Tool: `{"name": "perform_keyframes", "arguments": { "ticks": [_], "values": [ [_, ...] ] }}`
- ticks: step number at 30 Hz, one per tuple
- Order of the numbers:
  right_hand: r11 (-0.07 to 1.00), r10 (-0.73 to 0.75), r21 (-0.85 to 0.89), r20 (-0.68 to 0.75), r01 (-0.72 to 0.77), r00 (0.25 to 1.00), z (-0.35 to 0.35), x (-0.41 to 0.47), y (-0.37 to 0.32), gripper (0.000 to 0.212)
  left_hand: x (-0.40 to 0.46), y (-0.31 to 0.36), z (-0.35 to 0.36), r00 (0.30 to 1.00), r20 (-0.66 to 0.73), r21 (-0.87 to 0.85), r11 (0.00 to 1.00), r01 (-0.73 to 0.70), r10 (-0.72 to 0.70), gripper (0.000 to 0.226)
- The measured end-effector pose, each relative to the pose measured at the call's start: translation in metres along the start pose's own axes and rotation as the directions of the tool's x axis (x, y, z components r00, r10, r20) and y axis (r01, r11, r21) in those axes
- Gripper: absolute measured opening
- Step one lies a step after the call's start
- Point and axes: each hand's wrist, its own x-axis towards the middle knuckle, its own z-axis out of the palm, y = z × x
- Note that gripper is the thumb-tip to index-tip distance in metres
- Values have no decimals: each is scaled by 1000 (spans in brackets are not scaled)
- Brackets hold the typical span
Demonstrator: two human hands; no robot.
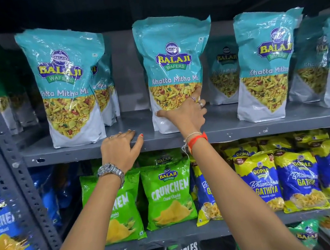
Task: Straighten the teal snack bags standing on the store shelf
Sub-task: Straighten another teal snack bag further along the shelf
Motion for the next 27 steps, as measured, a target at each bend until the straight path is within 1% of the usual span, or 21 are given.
{"name": "perform_keyframes", "arguments": {
  "ticks": [7, 15, 27],
  "values": [
    [1000, -6, 13, -2, 6, 1000, -6, -6, 0, 145, 1, -1, 0, 999, -31, 14, 1000, -16, 17, 49],
    [1000, -7, 11, 8, 6, 1000, -8, -9, -1, 145, 1, -1, -1, 998, -54, -5, 1000, -28, 28, 50],
    [1000, -12, 12, 6, 12, 1000, -6, -8, -2, 144, 1, -1, -1, 999, -33, -3, 999, -34, 34, 53]
  ]
}}
